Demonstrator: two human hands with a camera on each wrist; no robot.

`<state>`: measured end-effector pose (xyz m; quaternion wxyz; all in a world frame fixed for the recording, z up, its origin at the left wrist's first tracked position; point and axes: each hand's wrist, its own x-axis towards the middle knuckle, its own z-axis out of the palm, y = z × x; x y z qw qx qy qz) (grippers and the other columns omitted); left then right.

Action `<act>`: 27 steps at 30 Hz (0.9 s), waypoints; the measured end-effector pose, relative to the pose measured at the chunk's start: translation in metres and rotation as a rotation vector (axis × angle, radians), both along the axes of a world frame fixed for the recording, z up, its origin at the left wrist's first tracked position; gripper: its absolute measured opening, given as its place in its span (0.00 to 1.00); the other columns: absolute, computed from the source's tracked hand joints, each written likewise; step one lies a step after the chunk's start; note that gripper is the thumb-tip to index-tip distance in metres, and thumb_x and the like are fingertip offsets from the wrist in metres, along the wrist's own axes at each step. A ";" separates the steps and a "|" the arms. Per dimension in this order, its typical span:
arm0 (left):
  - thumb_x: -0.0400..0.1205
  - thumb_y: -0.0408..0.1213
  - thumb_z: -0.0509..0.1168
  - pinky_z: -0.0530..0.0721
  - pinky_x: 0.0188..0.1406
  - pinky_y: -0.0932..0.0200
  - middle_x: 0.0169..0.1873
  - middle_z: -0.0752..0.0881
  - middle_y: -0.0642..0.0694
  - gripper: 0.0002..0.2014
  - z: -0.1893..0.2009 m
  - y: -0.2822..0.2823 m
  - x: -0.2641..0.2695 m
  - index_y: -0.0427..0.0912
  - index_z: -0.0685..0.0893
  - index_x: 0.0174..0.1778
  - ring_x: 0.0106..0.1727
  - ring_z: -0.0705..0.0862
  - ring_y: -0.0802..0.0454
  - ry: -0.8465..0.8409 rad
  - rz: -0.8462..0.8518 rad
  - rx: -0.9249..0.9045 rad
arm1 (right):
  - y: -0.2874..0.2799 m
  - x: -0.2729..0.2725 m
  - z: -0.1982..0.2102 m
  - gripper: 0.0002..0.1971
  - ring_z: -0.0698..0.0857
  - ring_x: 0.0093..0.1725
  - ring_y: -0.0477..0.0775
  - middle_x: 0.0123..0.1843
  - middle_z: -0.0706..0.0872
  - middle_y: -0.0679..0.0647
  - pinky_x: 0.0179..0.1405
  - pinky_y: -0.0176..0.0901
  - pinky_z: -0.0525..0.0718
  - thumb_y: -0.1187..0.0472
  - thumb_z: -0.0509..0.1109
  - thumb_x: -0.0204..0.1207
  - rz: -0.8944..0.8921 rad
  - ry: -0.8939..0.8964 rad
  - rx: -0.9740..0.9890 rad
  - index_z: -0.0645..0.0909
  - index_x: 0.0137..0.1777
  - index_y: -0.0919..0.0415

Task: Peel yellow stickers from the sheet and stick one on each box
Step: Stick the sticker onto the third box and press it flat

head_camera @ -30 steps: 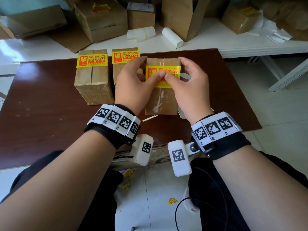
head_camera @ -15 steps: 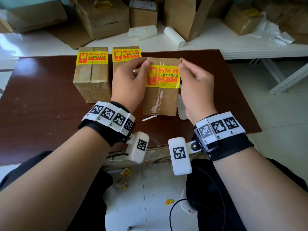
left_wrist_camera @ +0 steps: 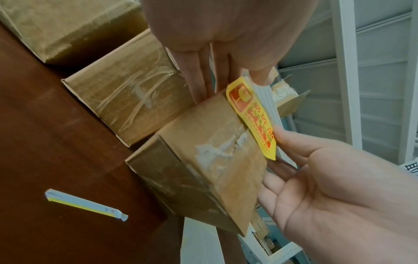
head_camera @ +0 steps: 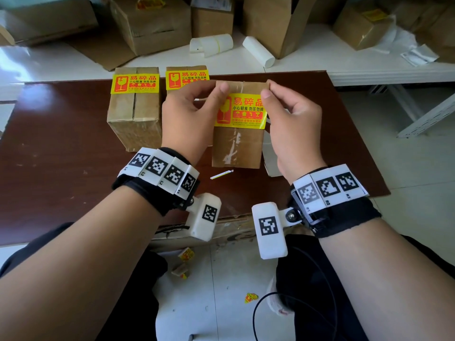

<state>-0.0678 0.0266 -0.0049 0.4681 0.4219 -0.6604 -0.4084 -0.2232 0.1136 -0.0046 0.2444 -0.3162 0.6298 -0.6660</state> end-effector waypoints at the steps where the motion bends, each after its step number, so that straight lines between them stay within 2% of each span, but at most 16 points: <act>1: 0.88 0.50 0.74 0.92 0.46 0.58 0.44 0.93 0.61 0.10 0.000 0.000 0.001 0.50 0.95 0.58 0.45 0.91 0.65 0.001 -0.006 -0.009 | 0.000 -0.001 0.000 0.18 0.93 0.70 0.48 0.68 0.96 0.48 0.73 0.57 0.93 0.55 0.78 0.87 0.002 0.000 0.000 0.91 0.75 0.54; 4: 0.88 0.48 0.74 0.95 0.51 0.43 0.48 0.95 0.59 0.09 -0.003 -0.002 0.002 0.52 0.94 0.59 0.50 0.94 0.59 0.011 -0.029 -0.001 | 0.001 -0.003 0.000 0.15 0.93 0.72 0.48 0.69 0.95 0.48 0.75 0.56 0.91 0.58 0.74 0.91 -0.005 -0.017 0.006 0.91 0.75 0.55; 8: 0.88 0.48 0.71 0.94 0.54 0.37 0.47 0.96 0.57 0.08 -0.006 -0.001 0.002 0.56 0.94 0.58 0.53 0.95 0.53 0.031 -0.038 0.016 | 0.003 -0.002 0.004 0.12 0.94 0.67 0.47 0.66 0.96 0.48 0.73 0.57 0.92 0.58 0.71 0.93 -0.011 -0.009 0.038 0.92 0.71 0.51; 10: 0.89 0.48 0.70 0.95 0.54 0.37 0.46 0.96 0.56 0.09 -0.004 0.001 0.001 0.54 0.95 0.58 0.52 0.95 0.53 0.039 -0.045 0.027 | 0.003 0.000 0.007 0.11 0.95 0.65 0.49 0.63 0.96 0.49 0.71 0.60 0.93 0.53 0.75 0.89 -0.005 0.000 0.042 0.92 0.68 0.50; 13: 0.88 0.49 0.73 0.95 0.52 0.46 0.47 0.95 0.56 0.12 0.000 0.005 0.000 0.47 0.95 0.61 0.50 0.94 0.58 0.044 -0.055 0.039 | 0.005 0.001 0.007 0.19 0.94 0.64 0.48 0.62 0.95 0.49 0.68 0.60 0.94 0.46 0.82 0.81 -0.007 0.097 0.061 0.91 0.69 0.53; 15: 0.86 0.47 0.76 0.95 0.52 0.50 0.51 0.96 0.55 0.14 0.001 0.005 0.000 0.45 0.94 0.64 0.52 0.95 0.58 0.014 -0.086 0.007 | 0.006 -0.001 0.007 0.20 0.94 0.63 0.46 0.62 0.94 0.49 0.65 0.58 0.95 0.50 0.84 0.81 0.001 0.156 0.073 0.90 0.71 0.54; 17: 0.86 0.43 0.76 0.95 0.55 0.49 0.55 0.96 0.53 0.15 -0.001 0.003 0.002 0.43 0.93 0.67 0.55 0.95 0.58 -0.010 -0.130 -0.016 | 0.007 -0.005 0.005 0.20 0.94 0.63 0.46 0.62 0.95 0.49 0.65 0.57 0.96 0.54 0.84 0.82 0.010 0.166 0.075 0.90 0.72 0.56; 21: 0.87 0.34 0.75 0.92 0.66 0.52 0.62 0.94 0.48 0.20 -0.002 0.000 0.004 0.36 0.87 0.75 0.64 0.92 0.59 0.002 -0.251 0.015 | 0.006 -0.014 0.005 0.22 0.95 0.66 0.48 0.65 0.96 0.51 0.69 0.57 0.95 0.61 0.82 0.85 0.049 0.087 0.093 0.87 0.78 0.59; 27: 0.88 0.28 0.71 0.86 0.75 0.53 0.71 0.90 0.45 0.24 -0.006 -0.005 0.008 0.35 0.80 0.82 0.73 0.88 0.57 -0.029 -0.377 0.037 | 0.012 -0.022 0.007 0.28 0.91 0.74 0.46 0.76 0.92 0.51 0.75 0.51 0.92 0.66 0.76 0.90 0.164 0.075 0.153 0.78 0.89 0.58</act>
